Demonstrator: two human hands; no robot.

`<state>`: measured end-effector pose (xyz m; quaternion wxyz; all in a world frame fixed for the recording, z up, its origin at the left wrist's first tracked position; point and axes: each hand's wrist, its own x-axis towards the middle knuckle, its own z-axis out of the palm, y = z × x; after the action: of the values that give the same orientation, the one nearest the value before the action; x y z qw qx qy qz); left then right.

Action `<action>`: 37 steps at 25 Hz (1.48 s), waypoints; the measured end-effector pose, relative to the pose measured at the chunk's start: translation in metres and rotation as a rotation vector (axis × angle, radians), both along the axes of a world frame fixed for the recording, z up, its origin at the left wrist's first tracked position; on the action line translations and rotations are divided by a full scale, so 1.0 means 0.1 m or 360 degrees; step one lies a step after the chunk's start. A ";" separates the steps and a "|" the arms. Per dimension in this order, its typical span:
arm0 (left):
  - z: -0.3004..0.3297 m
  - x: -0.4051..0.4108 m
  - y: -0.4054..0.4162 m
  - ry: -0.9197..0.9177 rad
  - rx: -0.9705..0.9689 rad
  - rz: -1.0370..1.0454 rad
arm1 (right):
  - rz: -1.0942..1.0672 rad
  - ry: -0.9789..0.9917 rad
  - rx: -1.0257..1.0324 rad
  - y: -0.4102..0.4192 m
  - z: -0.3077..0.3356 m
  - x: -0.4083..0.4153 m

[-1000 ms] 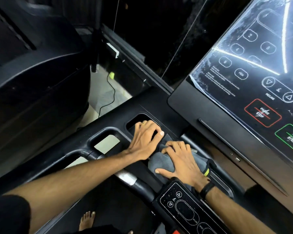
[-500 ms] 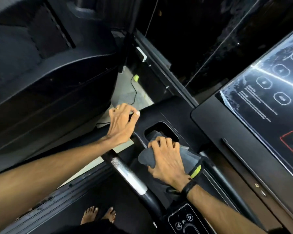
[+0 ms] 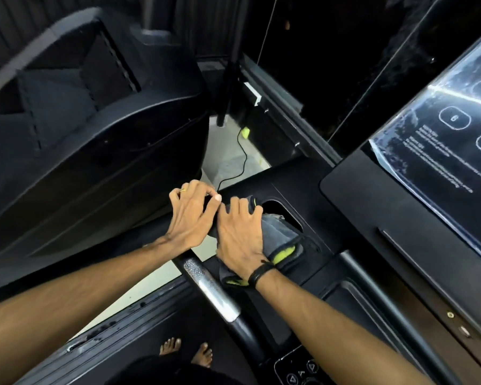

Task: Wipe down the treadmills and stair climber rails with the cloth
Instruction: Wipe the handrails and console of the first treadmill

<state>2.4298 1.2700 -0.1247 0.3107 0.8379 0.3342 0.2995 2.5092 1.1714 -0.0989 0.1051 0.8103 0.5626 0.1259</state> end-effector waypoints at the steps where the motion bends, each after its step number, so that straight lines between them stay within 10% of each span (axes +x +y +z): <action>1: 0.01 0.00 0.01 0.0020 0.0011 -0.0021 | 0.0024 0.0045 0.0013 -0.05 0.02 0.04; 8: 0.11 0.09 0.24 0.0106 0.0132 -0.0134 | 0.0305 0.0701 0.0128 -1.13 0.20 0.63; 14: 0.10 0.20 0.57 0.0169 0.0166 -0.0359 | -0.0454 0.0695 0.0465 -1.59 0.09 0.62; 37: -0.45 0.48 0.77 0.0085 -0.0053 -0.0695 | -0.1098 0.0786 0.0582 -0.13 0.03 1.59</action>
<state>2.4779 1.3473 -0.1695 0.3729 0.8928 0.1578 0.1973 2.6682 1.1583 -0.0964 -0.1410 0.9612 0.2367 -0.0162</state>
